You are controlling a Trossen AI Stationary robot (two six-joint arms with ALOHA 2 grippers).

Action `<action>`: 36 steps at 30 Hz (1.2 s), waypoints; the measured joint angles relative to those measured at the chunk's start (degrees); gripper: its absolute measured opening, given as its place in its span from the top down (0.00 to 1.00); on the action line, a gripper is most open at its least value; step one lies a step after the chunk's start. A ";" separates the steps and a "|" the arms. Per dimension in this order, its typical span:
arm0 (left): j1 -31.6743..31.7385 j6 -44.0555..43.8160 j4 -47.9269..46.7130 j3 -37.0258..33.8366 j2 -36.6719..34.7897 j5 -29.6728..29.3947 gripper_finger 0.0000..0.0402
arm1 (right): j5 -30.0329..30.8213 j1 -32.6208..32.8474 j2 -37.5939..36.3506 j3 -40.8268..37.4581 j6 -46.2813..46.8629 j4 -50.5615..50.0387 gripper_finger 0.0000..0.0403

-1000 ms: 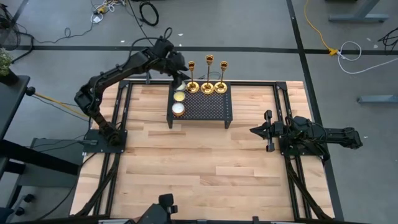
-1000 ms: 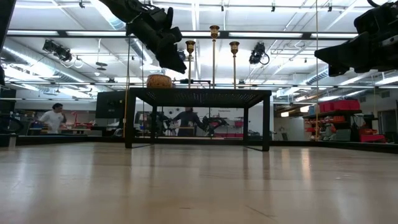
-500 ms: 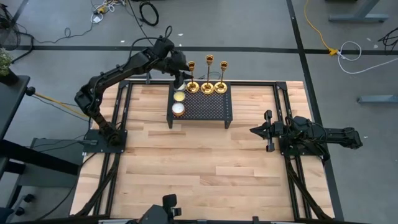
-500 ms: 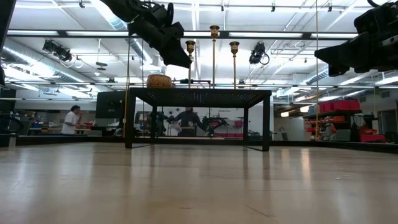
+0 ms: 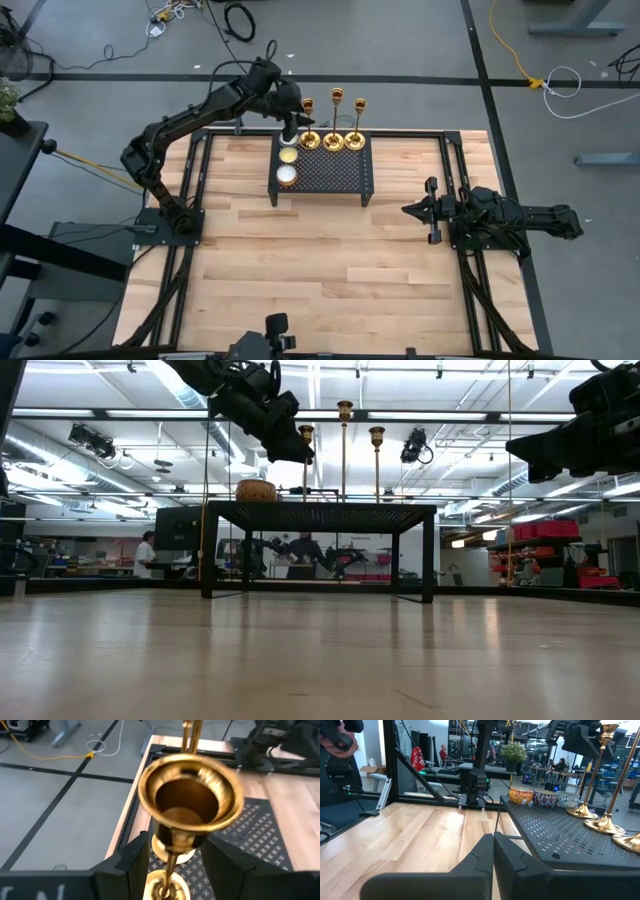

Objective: Pick & Place candle stick holders
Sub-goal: Adjust the candle holders on the shelf

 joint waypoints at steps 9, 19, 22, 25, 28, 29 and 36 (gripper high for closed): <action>0.02 -1.19 0.70 0.01 0.00 0.19 0.58 | 0.00 -0.02 0.00 0.01 0.00 0.00 0.97; 0.01 -1.24 0.63 -0.01 0.00 -0.27 0.79 | 0.00 -0.02 0.00 0.01 0.00 0.00 0.97; 0.01 -1.25 0.61 0.01 0.02 -0.32 0.84 | 0.00 0.00 0.00 -0.01 0.00 0.00 0.97; 0.01 -1.24 0.61 -0.01 0.02 -0.32 0.87 | 0.00 0.00 0.00 -0.01 0.00 0.00 0.97; -0.04 -1.22 0.59 0.02 0.02 -0.32 0.89 | 0.00 -0.01 0.00 0.01 0.00 0.00 0.97; -0.08 -1.21 0.59 -0.01 0.02 -0.32 0.89 | 0.00 -0.01 0.00 0.01 0.00 0.00 0.97; -0.10 -1.19 0.63 0.02 0.04 -0.34 0.89 | 0.00 -0.02 0.00 -0.01 0.00 0.00 0.97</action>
